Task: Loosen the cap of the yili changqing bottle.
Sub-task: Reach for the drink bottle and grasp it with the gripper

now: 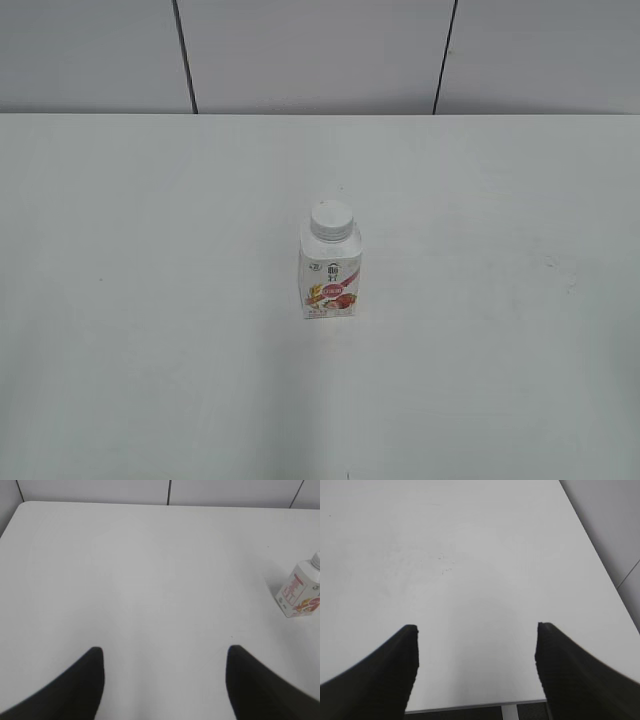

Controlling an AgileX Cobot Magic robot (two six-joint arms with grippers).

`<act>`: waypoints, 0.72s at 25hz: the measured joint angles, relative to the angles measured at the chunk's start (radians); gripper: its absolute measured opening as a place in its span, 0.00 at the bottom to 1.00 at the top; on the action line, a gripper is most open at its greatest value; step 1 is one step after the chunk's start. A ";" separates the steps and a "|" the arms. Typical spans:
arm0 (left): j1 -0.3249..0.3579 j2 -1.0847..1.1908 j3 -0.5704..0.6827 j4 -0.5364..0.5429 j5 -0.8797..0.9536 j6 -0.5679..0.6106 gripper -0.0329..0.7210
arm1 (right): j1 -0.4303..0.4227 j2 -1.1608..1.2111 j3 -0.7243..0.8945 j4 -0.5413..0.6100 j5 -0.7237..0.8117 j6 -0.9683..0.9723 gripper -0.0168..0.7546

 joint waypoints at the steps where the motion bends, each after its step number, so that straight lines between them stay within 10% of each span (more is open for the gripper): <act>1: 0.000 0.000 0.000 0.000 0.000 0.000 0.67 | 0.000 0.000 0.000 0.000 0.000 0.000 0.76; 18: 0.000 0.000 0.000 0.000 0.000 0.000 0.67 | 0.000 0.000 0.000 0.000 0.000 0.000 0.76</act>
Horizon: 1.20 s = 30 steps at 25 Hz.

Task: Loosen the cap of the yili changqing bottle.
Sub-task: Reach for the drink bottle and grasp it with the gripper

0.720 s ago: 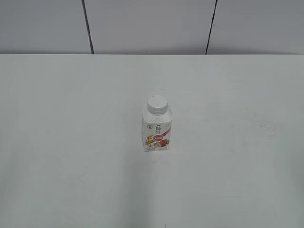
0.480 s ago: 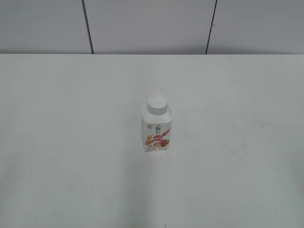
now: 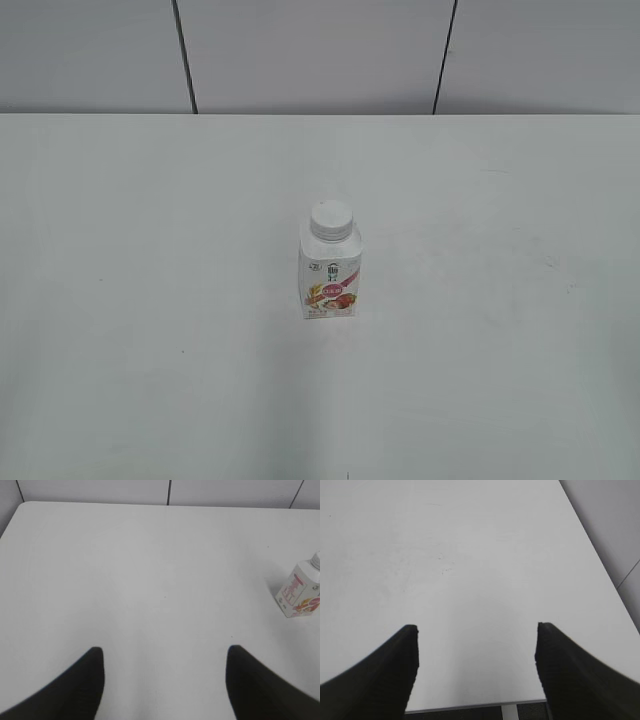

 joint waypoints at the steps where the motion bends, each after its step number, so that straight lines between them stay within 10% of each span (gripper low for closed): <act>1: 0.000 0.000 0.000 0.000 0.000 0.000 0.67 | 0.000 0.000 0.000 0.000 0.000 0.000 0.76; 30: 0.000 0.000 0.000 0.001 -0.004 0.000 0.67 | 0.000 0.000 0.000 0.000 0.000 0.000 0.76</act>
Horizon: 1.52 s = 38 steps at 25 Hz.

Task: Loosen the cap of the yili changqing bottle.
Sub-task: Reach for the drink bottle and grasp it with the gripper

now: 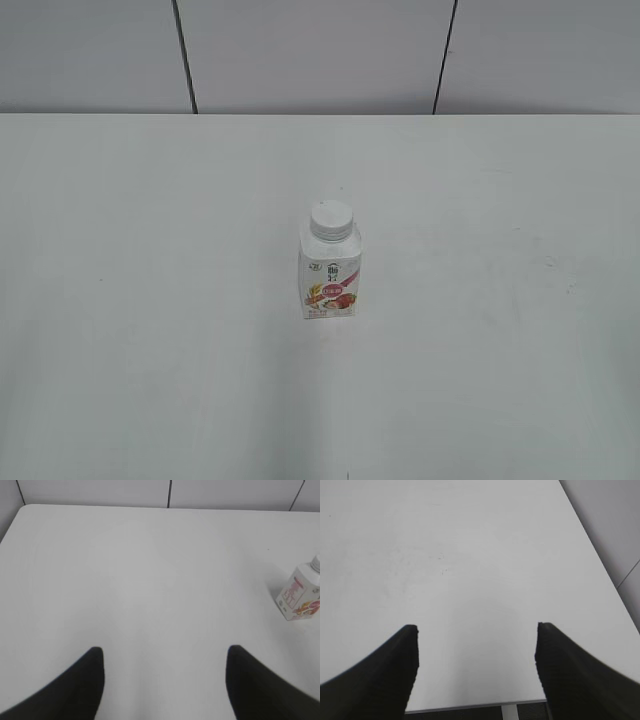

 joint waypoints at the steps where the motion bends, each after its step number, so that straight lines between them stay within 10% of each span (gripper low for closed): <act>1: 0.000 0.000 -0.001 0.000 -0.005 0.000 0.67 | 0.000 0.000 0.000 0.000 0.000 0.000 0.76; 38: 0.000 0.465 0.192 0.079 -1.162 0.000 0.67 | 0.000 0.000 0.000 0.000 0.000 0.000 0.76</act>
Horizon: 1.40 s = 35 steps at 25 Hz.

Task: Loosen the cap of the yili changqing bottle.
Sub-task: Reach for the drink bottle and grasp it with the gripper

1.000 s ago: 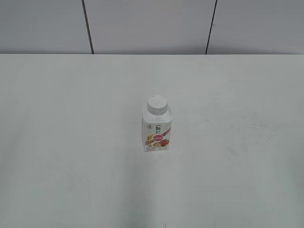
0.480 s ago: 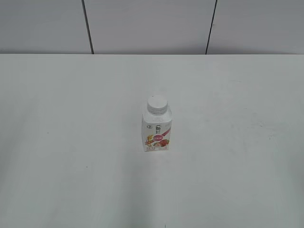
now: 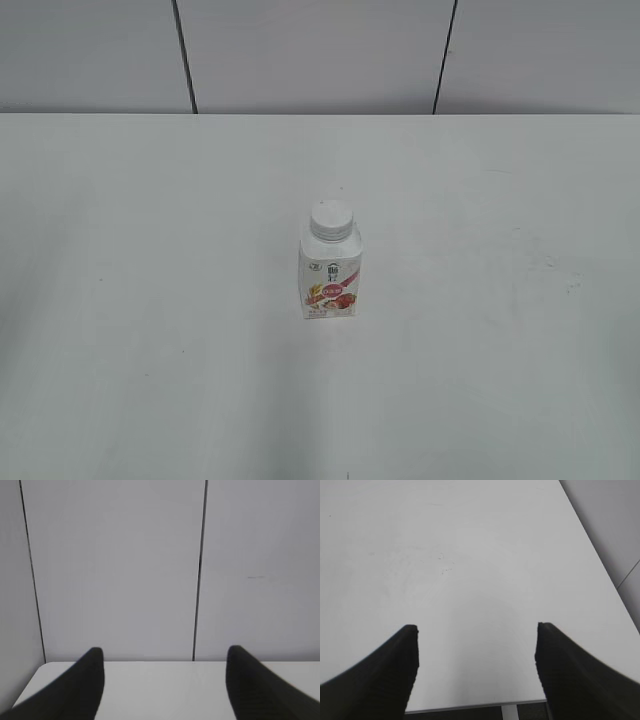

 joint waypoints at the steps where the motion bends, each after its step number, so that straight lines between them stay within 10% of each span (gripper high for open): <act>1: 0.000 0.026 0.000 0.000 -0.026 0.000 0.67 | 0.000 0.000 0.000 0.000 0.000 0.000 0.76; 35: 0.000 0.887 0.001 0.106 -0.749 -0.004 0.62 | 0.000 0.000 0.000 0.000 0.000 0.000 0.76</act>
